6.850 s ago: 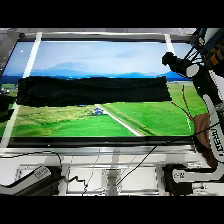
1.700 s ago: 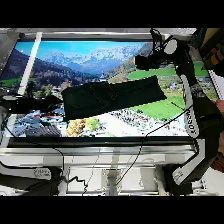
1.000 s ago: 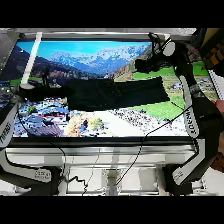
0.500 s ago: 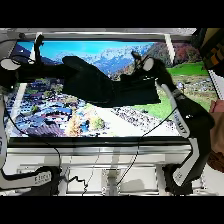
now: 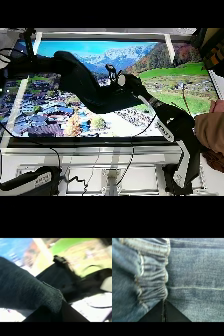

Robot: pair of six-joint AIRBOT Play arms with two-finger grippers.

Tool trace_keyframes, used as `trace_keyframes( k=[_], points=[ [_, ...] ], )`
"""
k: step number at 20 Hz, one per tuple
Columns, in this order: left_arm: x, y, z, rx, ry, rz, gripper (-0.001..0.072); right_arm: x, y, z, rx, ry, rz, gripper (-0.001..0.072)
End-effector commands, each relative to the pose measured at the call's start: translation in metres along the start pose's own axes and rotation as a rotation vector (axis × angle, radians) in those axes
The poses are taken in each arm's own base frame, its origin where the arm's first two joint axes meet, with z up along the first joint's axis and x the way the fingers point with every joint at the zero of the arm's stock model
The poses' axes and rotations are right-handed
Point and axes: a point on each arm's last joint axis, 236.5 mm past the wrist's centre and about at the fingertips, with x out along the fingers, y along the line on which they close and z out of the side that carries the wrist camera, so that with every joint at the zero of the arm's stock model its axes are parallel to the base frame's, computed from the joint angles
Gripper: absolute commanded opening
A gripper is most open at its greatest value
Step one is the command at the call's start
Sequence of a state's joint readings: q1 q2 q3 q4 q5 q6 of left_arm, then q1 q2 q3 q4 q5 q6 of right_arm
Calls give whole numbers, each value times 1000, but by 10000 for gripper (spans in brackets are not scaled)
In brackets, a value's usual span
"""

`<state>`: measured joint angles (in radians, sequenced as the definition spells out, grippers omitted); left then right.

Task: Fold the clothes and pants, and hang the long-sleeved shirts on hangers.

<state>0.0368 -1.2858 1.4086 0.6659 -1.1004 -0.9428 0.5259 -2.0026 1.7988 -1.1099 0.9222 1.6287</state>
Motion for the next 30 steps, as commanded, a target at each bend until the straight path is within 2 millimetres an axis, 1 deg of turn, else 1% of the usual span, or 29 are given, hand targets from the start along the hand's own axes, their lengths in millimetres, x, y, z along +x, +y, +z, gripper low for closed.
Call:
trace_keyframes(
  k=[1, 2, 4, 6, 8, 9, 10, 11, 13, 15, 16, 19, 21, 22, 23, 25, 26, 27, 28, 29, 30],
  points=[
    [1, 20, -11, -10, 47, 89, 60, 6, 15, -5, 8, 8, 34, 19],
    [5, 19, -6, -23, 24, 77, 60, 7, 23, -8, 21, 17, 57, 19],
    [17, 17, 6, -38, -29, 71, 60, 7, 46, -20, -7, 57, 130, 19],
    [37, 11, 15, -51, -74, 57, 60, 7, 65, -32, -59, 92, 185, 18],
    [62, 4, 20, -53, -110, 54, 60, 6, 64, -40, -71, 124, 188, 18],
    [74, 2, 24, -46, -133, 64, 60, 3, 57, -44, -77, 149, 180, 18],
    [84, 0, 28, -43, -160, 76, 60, -2, 40, -46, -79, 178, 151, 18],
    [94, -2, 32, -38, -188, 88, 60, -9, 17, -44, -77, 196, 110, 18],
    [119, -18, 33, -23, -225, 94, 60, -37, -34, -29, -35, 192, 40, 18],
    [149, -40, 29, -3, -255, 91, 60, -82, -87, -9, 38, 152, -9, 20],
    [163, -52, 26, 6, -274, 94, 60, -108, -115, -3, 94, 136, -37, 20],
    [206, -98, 7, 37, -318, 84, 60, -181, -182, 7, 254, 57, -90, 21],
    [227, -125, -3, 24, -381, 94, 60, -217, -209, 12, 308, -5, -112, 21],
    [235, -134, -8, -4, -416, 104, 60, -232, -219, 13, 329, -29, -121, 20],
    [243, -142, -15, -30, -445, 110, 60, -243, -226, 13, 347, -45, -127, 21],
    [257, -151, -31, -65, -475, 122, 60, -252, -232, 8, 366, -44, -128, 21],
    [263, -153, -38, -60, -477, 128, 63, -252, -233, 6, 369, -35, -128, 21],
    [268, -154, -45, -54, -468, 131, 131, -252, -233, 6, 368, -34, -130, 21],
    [270, -154, -48, -45, -463, 132, 452, -251, -232, 7, 361, -37, -129, 25],
    [268, -156, -45, -49, -470, 129, 709, -250, -230, 10, 331, -44, -132, 104],
    [262, -157, -37, -53, -484, 124, 698, -250, -231, 15, 279, -59, -137, 259]
  ],
)
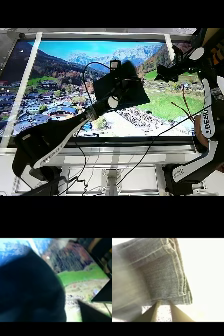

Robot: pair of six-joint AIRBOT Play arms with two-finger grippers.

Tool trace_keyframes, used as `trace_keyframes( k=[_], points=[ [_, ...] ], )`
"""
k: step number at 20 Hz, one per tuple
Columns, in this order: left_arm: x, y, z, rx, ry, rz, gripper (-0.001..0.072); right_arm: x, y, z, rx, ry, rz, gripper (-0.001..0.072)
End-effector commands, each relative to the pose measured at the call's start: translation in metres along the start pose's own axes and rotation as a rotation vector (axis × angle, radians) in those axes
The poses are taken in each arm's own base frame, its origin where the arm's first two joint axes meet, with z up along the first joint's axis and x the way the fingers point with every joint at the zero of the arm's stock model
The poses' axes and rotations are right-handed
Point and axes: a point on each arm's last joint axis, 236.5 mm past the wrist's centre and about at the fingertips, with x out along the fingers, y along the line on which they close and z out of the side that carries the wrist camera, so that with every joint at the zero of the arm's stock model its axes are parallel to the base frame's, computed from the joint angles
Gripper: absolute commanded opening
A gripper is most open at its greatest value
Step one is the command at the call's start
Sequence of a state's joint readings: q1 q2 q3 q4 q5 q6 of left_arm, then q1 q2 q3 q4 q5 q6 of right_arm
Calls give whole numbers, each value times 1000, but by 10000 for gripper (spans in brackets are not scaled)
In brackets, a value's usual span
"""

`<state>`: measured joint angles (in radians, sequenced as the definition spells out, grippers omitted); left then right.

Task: Fold the clothes and pants, and hang the long-sleeved shirts on hangers.

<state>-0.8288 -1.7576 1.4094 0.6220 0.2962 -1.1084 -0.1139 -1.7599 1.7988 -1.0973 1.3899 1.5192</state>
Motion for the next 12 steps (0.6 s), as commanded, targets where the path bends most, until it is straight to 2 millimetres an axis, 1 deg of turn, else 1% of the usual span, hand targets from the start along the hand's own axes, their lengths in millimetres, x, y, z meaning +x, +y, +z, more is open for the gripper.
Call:
trace_keyframes(
  k=[1, 2, 3, 4, 6, 7, 9, 10, 12],
  points=[
    [-3, -6, 15, -8, -64, 6, 698, -4, -2, 10, -85, -44, -9, 344],
    [-7, -7, 31, 8, -89, 1, 698, -3, 0, 15, -99, -66, -5, 350],
    [-11, -7, 48, 31, -117, -4, 698, -2, 2, 18, -106, -81, -5, 405],
    [-16, -6, 67, 53, -149, -8, 698, 0, 3, 21, -108, -88, -5, 481],
    [-27, 0, 102, 71, -206, -4, 698, 11, 4, 22, -142, -85, -9, 537],
    [-31, 5, 117, 65, -229, 3, 698, 21, 3, 23, -147, -80, -8, 551],
    [-40, 14, 141, 56, -268, 17, 698, 51, -1, 20, -151, -46, -7, 560],
    [-43, 17, 150, 54, -282, 22, 698, 66, -6, 17, -124, -20, -1, 564],
    [-47, 23, 160, 47, -296, 30, 697, 96, -5, 7, -56, 34, 64, 567]
  ],
)
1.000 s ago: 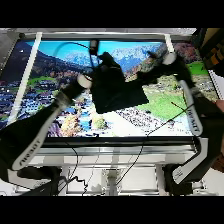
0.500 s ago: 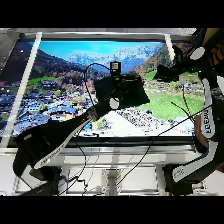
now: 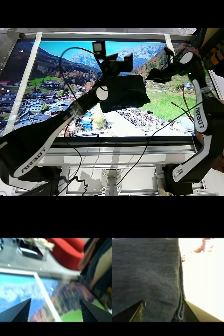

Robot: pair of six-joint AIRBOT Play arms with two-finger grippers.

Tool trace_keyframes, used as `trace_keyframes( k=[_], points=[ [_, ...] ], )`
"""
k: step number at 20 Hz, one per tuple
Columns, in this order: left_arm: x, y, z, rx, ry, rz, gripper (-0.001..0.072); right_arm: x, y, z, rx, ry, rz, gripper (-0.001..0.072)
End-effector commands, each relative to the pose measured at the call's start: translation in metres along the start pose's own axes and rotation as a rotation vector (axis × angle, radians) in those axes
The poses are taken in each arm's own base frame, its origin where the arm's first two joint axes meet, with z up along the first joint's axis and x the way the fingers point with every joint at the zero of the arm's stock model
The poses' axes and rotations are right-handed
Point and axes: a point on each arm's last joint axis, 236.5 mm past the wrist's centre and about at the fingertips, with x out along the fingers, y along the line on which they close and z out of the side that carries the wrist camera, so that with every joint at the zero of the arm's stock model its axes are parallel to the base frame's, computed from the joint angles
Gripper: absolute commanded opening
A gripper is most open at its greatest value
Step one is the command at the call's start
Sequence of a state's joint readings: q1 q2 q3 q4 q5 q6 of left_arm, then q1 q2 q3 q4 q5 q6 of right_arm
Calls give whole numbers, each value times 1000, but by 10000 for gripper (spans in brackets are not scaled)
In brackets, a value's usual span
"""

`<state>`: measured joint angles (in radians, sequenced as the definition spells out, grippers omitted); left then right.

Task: Fold the clothes and pants, and hang the long-sleeved shirts on hangers.

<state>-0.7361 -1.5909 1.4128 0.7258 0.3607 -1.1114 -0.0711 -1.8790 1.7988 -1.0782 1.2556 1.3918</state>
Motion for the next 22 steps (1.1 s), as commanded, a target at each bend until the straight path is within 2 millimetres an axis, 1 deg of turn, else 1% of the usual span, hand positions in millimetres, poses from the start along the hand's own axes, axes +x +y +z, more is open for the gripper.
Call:
trace_keyframes(
  k=[1, 2, 3, 5, 7, 9, 11, 13, 14, 15, 16, 18, 19, 20, 21, 22],
  points=[
    [-3, 10, 26, 0, -39, 13, 697, 47, 2, -10, 74, 56, 88, 568],
    [-2, 13, 27, 1, -41, 18, 697, 56, 4, -12, 93, 68, 113, 570],
    [-2, 14, 26, 1, -38, 18, 697, 63, 0, -14, 99, 80, 112, 580],
    [-2, 16, 27, 1, -40, 22, 697, 73, -15, -21, 93, 109, 70, 596],
    [-2, 17, 28, 2, -41, 24, 697, 78, -28, -28, 79, 135, 25, 597],
    [-2, 17, 28, 2, -41, 24, 697, 83, -37, -33, 75, 153, 0, 596],
    [-2, 17, 28, 2, -41, 24, 697, 88, -35, -36, 96, 164, 19, 596],
    [-2, 17, 28, 2, -41, 24, 697, 91, -24, -45, 117, 201, 73, 596],
    [-2, 17, 28, 2, -41, 24, 697, 93, -18, -54, 127, 243, 103, 596],
    [-2, 17, 28, 2, -41, 24, 697, 96, -7, -66, 148, 295, 159, 596],
    [-2, 17, 28, 2, -41, 24, 697, 99, 9, -75, 175, 343, 236, 596],
    [-2, 17, 28, 1, -41, 23, 697, 103, 51, -87, 201, 409, 418, 596],
    [-2, 16, 26, 1, -32, 19, 696, 106, 70, -87, 193, 410, 485, 595],
    [-2, 14, 22, 2, -12, 9, 697, 112, 83, -83, 182, 387, 506, 572],
    [-2, 12, 13, 2, 27, -7, 696, 118, 94, -75, 176, 348, 508, 457],
    [-2, 9, 1, 16, 85, -31, 692, 119, 106, -70, 177, 324, 526, 276]
  ],
)
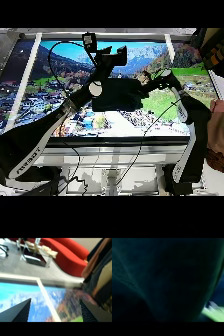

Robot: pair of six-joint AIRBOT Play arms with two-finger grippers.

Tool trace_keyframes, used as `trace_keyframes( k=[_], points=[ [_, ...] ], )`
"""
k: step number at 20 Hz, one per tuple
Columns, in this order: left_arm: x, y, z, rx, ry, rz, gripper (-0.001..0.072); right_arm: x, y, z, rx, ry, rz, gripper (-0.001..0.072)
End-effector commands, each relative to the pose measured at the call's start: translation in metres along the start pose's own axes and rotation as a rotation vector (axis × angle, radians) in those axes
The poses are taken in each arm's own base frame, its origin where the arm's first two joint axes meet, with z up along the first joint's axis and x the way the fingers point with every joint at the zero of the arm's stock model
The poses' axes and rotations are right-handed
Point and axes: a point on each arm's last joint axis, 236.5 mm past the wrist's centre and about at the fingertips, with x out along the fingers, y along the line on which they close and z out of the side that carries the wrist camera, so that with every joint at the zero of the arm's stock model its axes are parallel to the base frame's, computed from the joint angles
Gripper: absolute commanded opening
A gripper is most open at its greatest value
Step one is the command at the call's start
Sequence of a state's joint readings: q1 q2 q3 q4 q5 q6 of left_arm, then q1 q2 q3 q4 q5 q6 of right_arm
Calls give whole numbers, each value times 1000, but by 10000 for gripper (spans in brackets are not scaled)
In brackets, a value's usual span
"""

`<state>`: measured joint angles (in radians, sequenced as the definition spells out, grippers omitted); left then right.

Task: Fold the clothes and pants, and hang the long-sleeved shirts on hangers.

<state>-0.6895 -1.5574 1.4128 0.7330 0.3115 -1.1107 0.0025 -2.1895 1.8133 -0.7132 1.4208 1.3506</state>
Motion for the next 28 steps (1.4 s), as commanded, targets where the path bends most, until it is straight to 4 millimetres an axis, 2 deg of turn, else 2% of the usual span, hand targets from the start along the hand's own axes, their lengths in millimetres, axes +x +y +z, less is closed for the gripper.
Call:
trace_keyframes(
  k=[1, 3, 4, 6, 7, 8, 9, 11, 13, 15, 16, 18, 21, 23, 25, 26, 28],
  points=[
    [-2, -8, -33, 45, 155, -68, 685, 18, 56, 14, -26, -60, 162, 16],
    [-13, -11, -71, 125, 344, -158, 675, 8, 82, 23, -37, -109, 237, 21],
    [-24, -9, -90, 141, 451, -207, 589, -4, 94, 29, -46, -144, 271, 20],
    [-53, 11, -120, 183, 670, -275, 344, -37, 117, 39, -78, -223, 336, 21],
    [-75, 28, -134, 207, 796, -301, 144, -58, 125, 43, -104, -267, 349, 20],
    [-94, 49, -139, 217, 893, -299, 60, -81, 130, 46, -121, -308, 349, 21],
    [-111, 73, -139, 187, 978, -265, 60, -110, 134, 48, -138, -359, 348, 20],
    [-135, 127, -120, 76, 1061, -127, 60, -175, 139, 48, -170, -477, 340, 20],
    [-153, 185, -88, 19, 1048, 32, 59, -246, 140, 39, -188, -601, 320, 21],
    [-174, 243, -49, 55, 1004, 194, 59, -314, 127, 22, -117, -718, 266, 20],
    [-189, 269, -27, 73, 976, 287, 59, -348, 116, 7, -81, -773, 217, 21],
    [-218, 307, 13, 118, 922, 429, 60, -409, 89, -31, -11, -887, 90, 20],
    [-255, 341, 56, 171, 868, 573, 60, -490, 37, -102, 180, -1068, -151, 21],
    [-269, 352, 69, 165, 845, 618, 61, -535, -19, -170, 411, -1159, -382, 21],
    [-273, 358, 71, 158, 842, 633, 61, -555, -73, -250, 661, -1140, -603, 20],
    [-273, 357, 71, 157, 842, 632, 61, -554, -94, -287, 777, -1089, -676, 21],
    [-271, 355, 70, 158, 842, 624, 61, -544, -122, -350, 983, -979, -748, 21]
  ],
)
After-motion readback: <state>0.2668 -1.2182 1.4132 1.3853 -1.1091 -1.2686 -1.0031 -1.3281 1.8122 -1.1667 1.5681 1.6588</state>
